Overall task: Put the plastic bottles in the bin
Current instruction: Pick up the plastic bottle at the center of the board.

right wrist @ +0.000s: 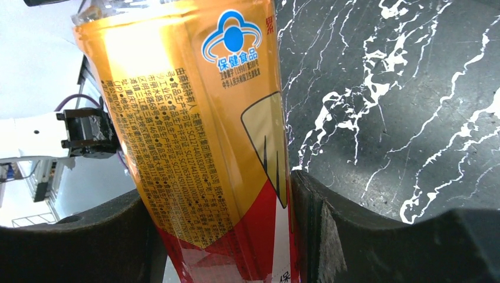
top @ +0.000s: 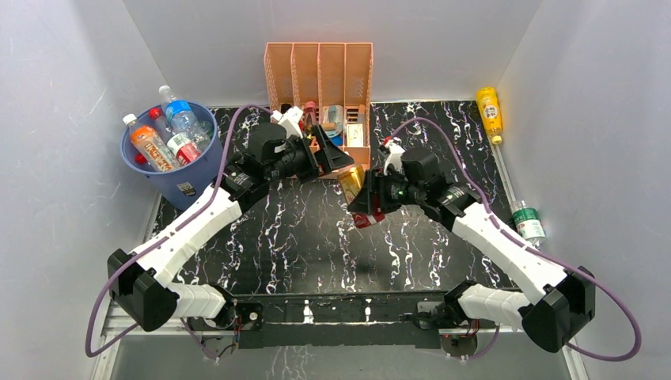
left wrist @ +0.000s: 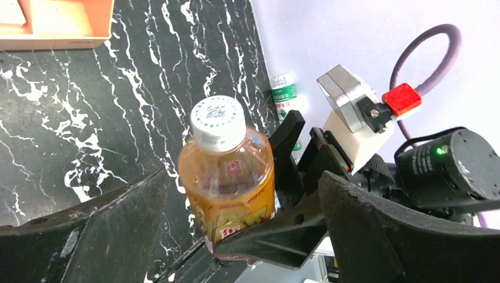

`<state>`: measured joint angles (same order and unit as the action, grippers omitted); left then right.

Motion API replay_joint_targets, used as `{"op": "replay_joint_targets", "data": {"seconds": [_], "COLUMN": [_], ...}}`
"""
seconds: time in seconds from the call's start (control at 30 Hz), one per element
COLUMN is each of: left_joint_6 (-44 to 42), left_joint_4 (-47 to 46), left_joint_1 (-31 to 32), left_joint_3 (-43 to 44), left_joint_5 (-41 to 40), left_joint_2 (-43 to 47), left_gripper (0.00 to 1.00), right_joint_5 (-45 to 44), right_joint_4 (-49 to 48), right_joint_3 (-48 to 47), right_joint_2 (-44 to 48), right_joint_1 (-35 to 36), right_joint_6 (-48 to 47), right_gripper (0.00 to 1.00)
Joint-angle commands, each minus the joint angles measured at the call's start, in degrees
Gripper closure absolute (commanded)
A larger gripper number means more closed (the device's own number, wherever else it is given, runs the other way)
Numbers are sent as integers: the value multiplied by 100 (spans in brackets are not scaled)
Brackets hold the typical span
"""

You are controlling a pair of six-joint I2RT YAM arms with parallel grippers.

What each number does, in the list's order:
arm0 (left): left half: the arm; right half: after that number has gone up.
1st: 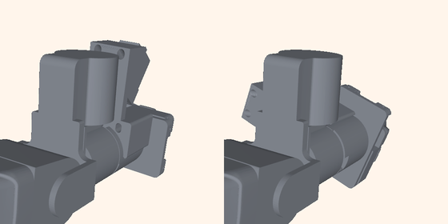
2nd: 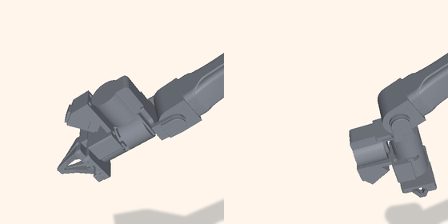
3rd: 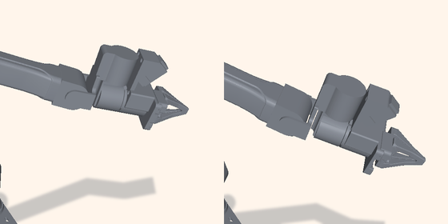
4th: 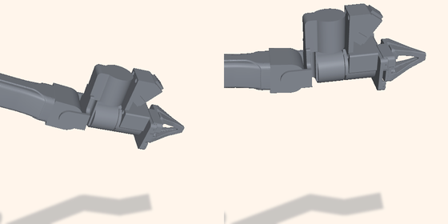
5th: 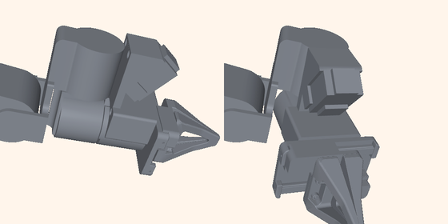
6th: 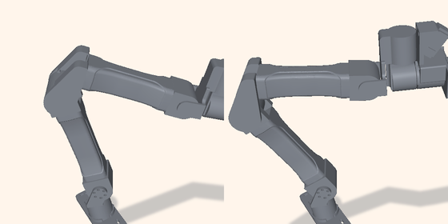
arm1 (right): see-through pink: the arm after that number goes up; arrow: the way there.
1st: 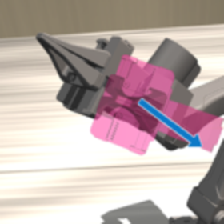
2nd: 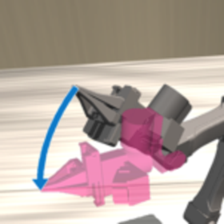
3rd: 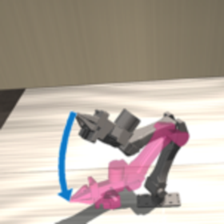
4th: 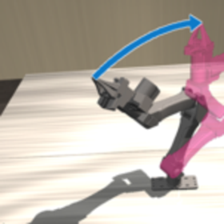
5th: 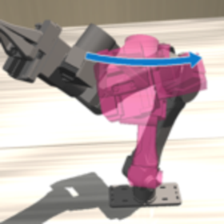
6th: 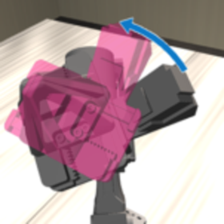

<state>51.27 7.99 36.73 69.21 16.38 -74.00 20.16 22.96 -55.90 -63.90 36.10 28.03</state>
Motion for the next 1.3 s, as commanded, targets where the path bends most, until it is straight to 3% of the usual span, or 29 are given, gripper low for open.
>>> {"op": "replay_joint_targets", "data": {"seconds": [0.0,0.2,0.7,1.03,1.13,1.27], "left_joint_6": [-161,-446,-855,-773,-778,-802], "left_joint_4": [483,1158,2020,1495,1394,1424], "left_joint_1": [168,546,817,884,897,914], "left_joint_3": [344,669,832,649,657,694], "left_joint_5": [-384,-937,-2078,-1636,-1584,-1568], "left_joint_2": [-18,-206,-105,-241,-265,-334], "left_gripper": [2,2,2,2,10,27], "right_joint_5": [-573,-1145,-1706,-1050,-866,-658], "right_joint_4": [-116,-86,81,-498,-714,-901], "right_joint_3": [-500,-747,-1122,-1015,-953,-957], "right_joint_2": [-249,-511,-550,-603,-599,-606], "right_joint_1": [511,1046,1110,1110,1110,1110], "right_joint_6": [-58,144,206,490,595,731], "right_gripper": [48,48,51,51,51,51]}}
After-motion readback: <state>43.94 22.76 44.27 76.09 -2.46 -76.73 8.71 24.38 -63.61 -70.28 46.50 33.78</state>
